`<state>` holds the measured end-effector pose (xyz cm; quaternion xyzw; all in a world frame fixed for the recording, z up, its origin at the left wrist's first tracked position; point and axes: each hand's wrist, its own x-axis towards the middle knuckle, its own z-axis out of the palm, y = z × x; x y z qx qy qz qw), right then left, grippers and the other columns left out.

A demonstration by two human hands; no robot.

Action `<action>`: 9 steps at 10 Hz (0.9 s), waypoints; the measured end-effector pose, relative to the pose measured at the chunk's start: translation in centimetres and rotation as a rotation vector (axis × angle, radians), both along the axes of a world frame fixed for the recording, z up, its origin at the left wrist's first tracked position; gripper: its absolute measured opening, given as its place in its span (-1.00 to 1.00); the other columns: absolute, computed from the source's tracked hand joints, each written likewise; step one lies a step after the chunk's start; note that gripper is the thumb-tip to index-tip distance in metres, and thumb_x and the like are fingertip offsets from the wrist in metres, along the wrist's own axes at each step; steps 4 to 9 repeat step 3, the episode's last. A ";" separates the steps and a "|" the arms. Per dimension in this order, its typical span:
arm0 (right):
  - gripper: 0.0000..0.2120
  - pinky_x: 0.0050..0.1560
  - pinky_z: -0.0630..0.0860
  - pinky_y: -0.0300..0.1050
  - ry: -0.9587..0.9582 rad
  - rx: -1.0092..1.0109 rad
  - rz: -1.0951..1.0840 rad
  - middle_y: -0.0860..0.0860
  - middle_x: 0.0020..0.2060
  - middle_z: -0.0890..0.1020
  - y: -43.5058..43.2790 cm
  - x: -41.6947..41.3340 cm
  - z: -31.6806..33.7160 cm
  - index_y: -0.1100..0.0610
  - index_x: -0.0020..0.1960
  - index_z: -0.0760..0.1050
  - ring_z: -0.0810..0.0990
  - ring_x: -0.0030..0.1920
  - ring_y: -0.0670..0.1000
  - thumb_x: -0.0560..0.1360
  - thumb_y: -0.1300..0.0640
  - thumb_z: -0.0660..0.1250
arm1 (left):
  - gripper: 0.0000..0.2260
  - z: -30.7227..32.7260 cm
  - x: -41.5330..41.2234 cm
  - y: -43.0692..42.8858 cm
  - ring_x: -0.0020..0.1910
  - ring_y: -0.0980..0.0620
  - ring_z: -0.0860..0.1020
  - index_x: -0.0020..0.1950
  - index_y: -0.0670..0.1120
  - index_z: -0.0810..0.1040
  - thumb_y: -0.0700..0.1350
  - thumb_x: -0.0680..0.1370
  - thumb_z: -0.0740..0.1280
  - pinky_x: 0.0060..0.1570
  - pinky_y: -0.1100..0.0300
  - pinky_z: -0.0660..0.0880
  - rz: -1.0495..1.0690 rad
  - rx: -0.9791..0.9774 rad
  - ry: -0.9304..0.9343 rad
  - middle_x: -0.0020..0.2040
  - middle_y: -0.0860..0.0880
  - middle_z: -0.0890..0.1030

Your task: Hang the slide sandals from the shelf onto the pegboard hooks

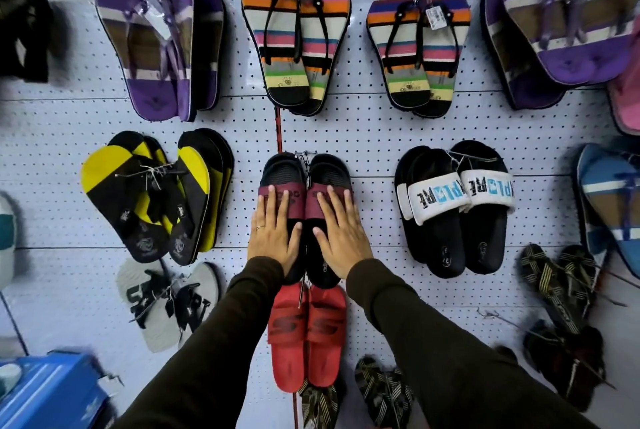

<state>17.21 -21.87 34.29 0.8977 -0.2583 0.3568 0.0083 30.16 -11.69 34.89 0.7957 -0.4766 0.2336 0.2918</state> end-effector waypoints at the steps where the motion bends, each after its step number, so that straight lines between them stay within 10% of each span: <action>1: -0.37 0.63 -0.01 0.16 0.005 0.038 0.040 -0.03 0.65 -0.10 0.0 -1.0 1.2 0.03 0.64 -0.04 -0.22 0.65 0.12 0.65 -0.08 0.08 | -0.35 0.1 -0.3 0.0 0.61 -0.13 -0.04 0.60 -0.04 -0.02 0.20 0.55 -0.05 0.57 -0.07 -0.01 0.035 0.008 -0.020 0.62 -0.11 -0.06; 3: -0.39 0.62 0.00 0.22 -0.555 0.055 0.276 0.02 0.65 0.00 0.9 -9.0 9.1 -0.05 0.61 0.03 -0.11 0.65 0.11 0.63 0.00 0.18 | -0.39 1.1 -2.7 0.3 0.61 -0.06 -0.07 0.60 -0.04 0.00 0.13 0.59 0.03 0.59 -0.09 -0.03 0.046 -0.100 -0.071 0.63 -0.07 -0.01; 9: -0.39 0.62 0.00 0.22 -0.555 0.055 0.276 0.02 0.65 0.00 0.9 -9.0 9.1 -0.05 0.61 0.03 -0.11 0.65 0.11 0.63 0.00 0.18 | -0.39 1.1 -2.7 0.3 0.61 -0.06 -0.07 0.60 -0.04 0.00 0.13 0.59 0.03 0.59 -0.09 -0.03 0.046 -0.100 -0.071 0.63 -0.07 -0.01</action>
